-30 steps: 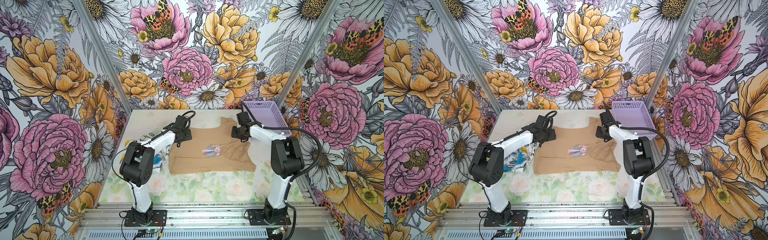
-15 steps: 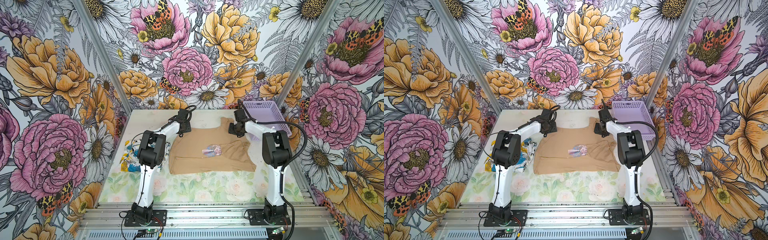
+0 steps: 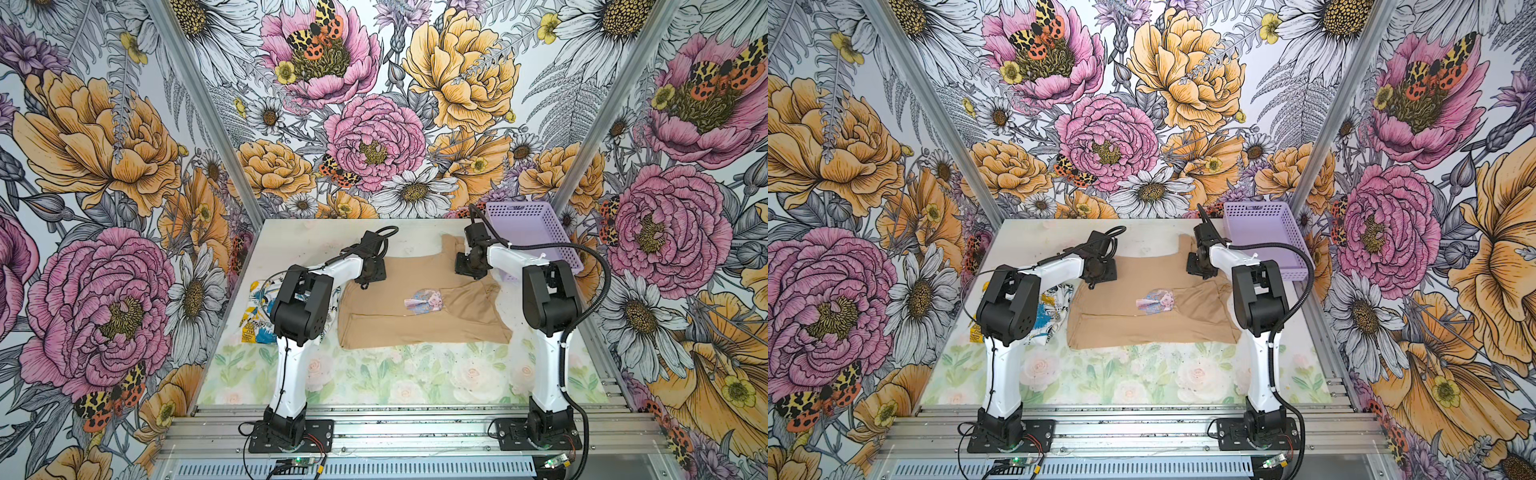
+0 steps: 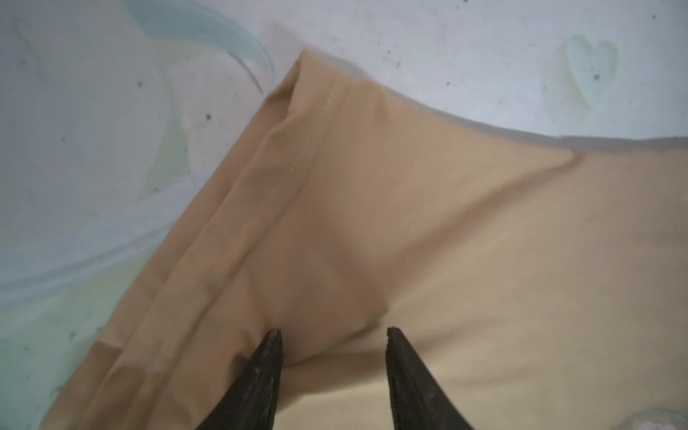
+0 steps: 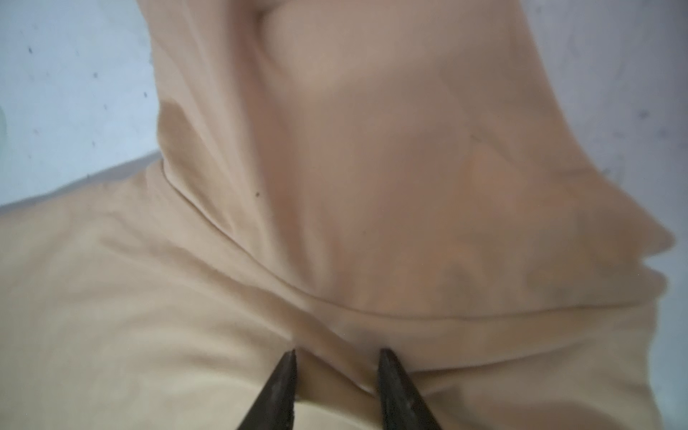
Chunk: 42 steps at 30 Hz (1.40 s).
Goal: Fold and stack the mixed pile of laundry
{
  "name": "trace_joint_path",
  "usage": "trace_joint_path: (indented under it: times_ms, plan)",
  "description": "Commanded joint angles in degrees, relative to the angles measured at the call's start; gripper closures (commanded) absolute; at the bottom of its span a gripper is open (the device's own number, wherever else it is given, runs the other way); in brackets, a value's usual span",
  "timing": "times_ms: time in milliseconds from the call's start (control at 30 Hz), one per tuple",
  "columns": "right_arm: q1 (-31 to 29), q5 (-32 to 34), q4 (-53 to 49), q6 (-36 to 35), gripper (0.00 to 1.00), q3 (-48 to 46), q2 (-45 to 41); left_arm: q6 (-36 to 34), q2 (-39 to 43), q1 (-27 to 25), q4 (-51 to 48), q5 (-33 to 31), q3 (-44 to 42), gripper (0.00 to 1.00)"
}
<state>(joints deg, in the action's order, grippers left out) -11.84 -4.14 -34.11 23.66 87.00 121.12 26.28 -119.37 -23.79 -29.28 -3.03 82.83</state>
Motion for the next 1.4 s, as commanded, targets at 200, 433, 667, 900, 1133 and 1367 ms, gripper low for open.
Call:
trace_joint_path:
  times_ms: [200, 433, 667, 900, 1133, 1367]
  plan:
    - [-2.50, 0.01, -5.75, -1.21, 0.62, -15.79, -10.13, 6.37, 8.43, -4.00, -7.73, 1.27, -18.94, 0.53]
    - [-3.43, -1.01, -5.70, -0.15, 0.62, -21.12, -14.87, 9.50, 16.67, -5.78, -7.77, 1.04, -24.18, 0.52]
    - [-3.09, -1.48, -7.92, -0.71, 0.60, -12.15, -17.15, 6.01, 19.46, -3.50, -8.60, -1.14, -13.01, 0.37]
    - [-2.97, -3.00, -9.31, -0.48, 0.59, -6.51, -17.32, 1.62, 15.58, 2.00, -8.05, -2.54, -6.69, 0.43]
    - [-2.84, -2.80, -9.31, 0.00, 0.60, -6.76, -17.99, -1.49, 9.27, 3.21, -2.99, 0.92, -5.64, 0.56]
    - [-2.61, -2.75, -9.31, -0.11, 0.60, -7.53, -18.38, -2.68, 7.53, 3.49, 1.03, 1.98, -7.14, 0.60]
